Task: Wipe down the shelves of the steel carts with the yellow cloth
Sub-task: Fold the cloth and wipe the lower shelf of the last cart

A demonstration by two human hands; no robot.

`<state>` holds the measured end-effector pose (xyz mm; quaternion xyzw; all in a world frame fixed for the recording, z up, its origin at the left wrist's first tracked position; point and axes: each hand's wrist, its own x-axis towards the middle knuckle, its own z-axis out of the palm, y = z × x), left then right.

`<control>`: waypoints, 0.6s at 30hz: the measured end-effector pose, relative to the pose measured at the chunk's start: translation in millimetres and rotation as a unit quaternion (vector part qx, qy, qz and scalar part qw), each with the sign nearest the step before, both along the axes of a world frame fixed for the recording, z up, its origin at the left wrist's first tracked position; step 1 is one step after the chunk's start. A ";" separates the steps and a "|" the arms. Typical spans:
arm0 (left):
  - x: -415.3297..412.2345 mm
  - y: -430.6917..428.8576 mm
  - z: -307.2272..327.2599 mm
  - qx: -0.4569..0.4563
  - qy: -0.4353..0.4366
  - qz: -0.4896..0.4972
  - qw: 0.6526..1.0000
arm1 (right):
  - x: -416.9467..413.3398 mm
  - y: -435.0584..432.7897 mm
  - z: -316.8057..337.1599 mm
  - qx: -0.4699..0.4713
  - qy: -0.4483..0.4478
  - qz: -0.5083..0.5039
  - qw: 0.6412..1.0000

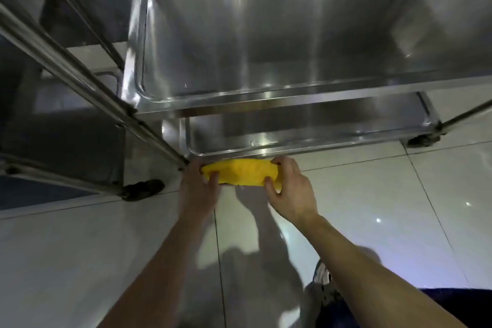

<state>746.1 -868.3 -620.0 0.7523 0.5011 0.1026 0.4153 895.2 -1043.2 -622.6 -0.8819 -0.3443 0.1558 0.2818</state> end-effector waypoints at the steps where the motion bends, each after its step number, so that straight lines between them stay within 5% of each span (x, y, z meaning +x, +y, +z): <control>1: 6.8 7.1 -18.9 0.018 -0.009 -0.006 1.000 | 6.1 8.3 -14.0 0.017 -0.020 -0.003 1.000; 6: 55.0 59.2 -84.0 0.184 -0.062 0.009 0.981 | 59.8 72.2 -76.8 0.084 -0.099 -0.039 0.991; 10: 77.2 83.3 -128.7 0.168 -0.051 -0.003 0.984 | 83.7 115.6 -140.5 -0.098 -0.215 0.009 0.972; 13: 52.8 59.2 -139.9 0.214 -0.097 0.022 0.972 | 75.0 113.1 -156.2 -0.115 -0.234 0.001 0.965; 18: -5.1 52.4 -123.9 0.187 -0.155 0.270 0.932 | 42.1 121.7 -140.4 -0.019 -0.231 0.056 0.971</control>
